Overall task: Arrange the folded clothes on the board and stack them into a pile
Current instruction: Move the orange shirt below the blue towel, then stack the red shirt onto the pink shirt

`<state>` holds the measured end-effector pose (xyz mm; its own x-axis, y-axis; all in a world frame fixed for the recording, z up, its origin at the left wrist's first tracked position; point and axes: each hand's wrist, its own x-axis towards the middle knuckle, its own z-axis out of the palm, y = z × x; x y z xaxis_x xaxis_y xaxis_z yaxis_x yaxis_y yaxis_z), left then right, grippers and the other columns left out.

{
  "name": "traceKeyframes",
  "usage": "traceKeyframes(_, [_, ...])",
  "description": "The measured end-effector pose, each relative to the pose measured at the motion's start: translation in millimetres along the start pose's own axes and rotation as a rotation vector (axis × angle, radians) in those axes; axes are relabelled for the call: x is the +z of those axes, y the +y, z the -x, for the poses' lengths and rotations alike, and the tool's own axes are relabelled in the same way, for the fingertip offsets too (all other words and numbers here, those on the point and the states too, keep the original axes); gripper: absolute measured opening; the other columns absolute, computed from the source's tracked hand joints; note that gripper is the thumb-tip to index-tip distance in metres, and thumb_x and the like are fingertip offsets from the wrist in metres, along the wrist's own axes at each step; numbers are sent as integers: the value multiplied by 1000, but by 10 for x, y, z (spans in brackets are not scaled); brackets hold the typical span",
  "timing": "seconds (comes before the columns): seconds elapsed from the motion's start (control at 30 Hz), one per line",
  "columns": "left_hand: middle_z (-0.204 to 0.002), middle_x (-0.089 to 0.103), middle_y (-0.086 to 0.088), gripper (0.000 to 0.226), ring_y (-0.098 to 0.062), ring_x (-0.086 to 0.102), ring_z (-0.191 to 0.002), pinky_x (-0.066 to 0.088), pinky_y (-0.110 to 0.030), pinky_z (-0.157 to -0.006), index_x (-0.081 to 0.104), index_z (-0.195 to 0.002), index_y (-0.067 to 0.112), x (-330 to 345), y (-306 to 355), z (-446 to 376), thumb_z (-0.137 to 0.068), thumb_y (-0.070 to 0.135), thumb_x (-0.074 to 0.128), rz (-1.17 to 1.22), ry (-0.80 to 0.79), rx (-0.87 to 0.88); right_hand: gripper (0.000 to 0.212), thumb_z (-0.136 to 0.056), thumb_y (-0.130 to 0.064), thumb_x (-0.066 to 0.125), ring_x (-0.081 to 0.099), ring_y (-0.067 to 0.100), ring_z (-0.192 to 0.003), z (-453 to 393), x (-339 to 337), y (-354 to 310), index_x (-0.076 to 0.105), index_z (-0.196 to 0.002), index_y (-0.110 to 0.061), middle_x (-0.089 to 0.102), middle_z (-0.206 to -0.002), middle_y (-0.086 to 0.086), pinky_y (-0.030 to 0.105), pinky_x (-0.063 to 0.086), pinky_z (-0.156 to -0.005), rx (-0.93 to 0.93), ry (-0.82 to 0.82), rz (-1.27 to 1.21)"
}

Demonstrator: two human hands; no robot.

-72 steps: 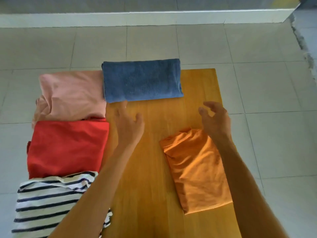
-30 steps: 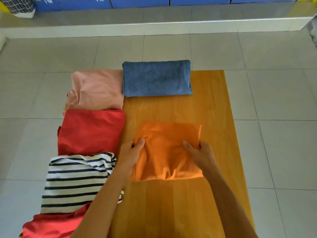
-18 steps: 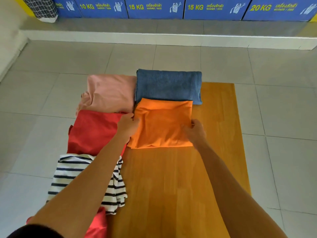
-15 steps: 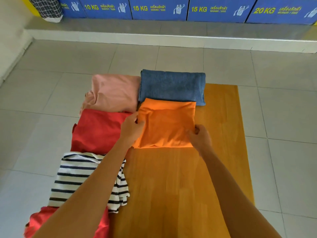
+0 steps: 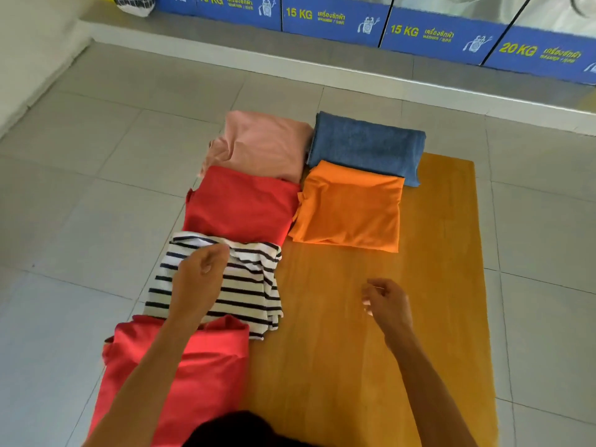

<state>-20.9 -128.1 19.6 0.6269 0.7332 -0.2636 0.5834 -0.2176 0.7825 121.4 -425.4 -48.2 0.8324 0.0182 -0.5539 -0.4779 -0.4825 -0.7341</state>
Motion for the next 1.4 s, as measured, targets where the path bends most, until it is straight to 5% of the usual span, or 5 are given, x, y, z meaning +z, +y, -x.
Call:
traceKeyframes(0.17, [-89,74,-3,24,-20,69,-91,56,-41,-86,71,-95,28,-635,-565,338,-90,48,58,13,98,-76,13,-98,-16,59,70,21,-78,719,538,-12,71,-97,-21,74,-90,8,39,57,-72,-58,-169,-16])
traceKeyframes(0.33, [-86,70,17,19,1,63,-86,43,-16,-66,70,-96,36,-1145,-954,629,-90,50,59,50,140,-120,10,-99,-18,60,69,18,-76,1282,1000,-29,70,-98,-20,74,-91,6,31,56,-68,-109,-257,-26])
traceKeyframes(0.6, [-99,73,5,23,-16,67,-97,53,-40,-93,71,-109,21,-1679,-1182,726,-94,32,59,111,111,-91,11,-96,-16,62,71,12,-68,1747,1448,-158,71,-97,-22,78,-90,5,26,55,-62,-151,-256,-50])
traceKeyframes(1.03, [-107,73,5,23,-16,68,-103,54,-39,-93,70,-110,28,-1399,-861,422,-93,39,59,134,-91,-6,10,-95,-14,62,69,6,-63,1681,1554,-613,71,-98,-17,75,-94,8,20,55,-56,-218,-184,-173])
traceKeyframes(1.4, [-132,59,0,40,-13,54,-107,41,-29,-89,52,-134,23,-997,-395,-784,-94,27,54,-17,-121,17,7,-90,-19,65,73,26,-86,681,1700,-1239,71,-87,-17,76,-89,9,46,59,-78,-155,57,-203])
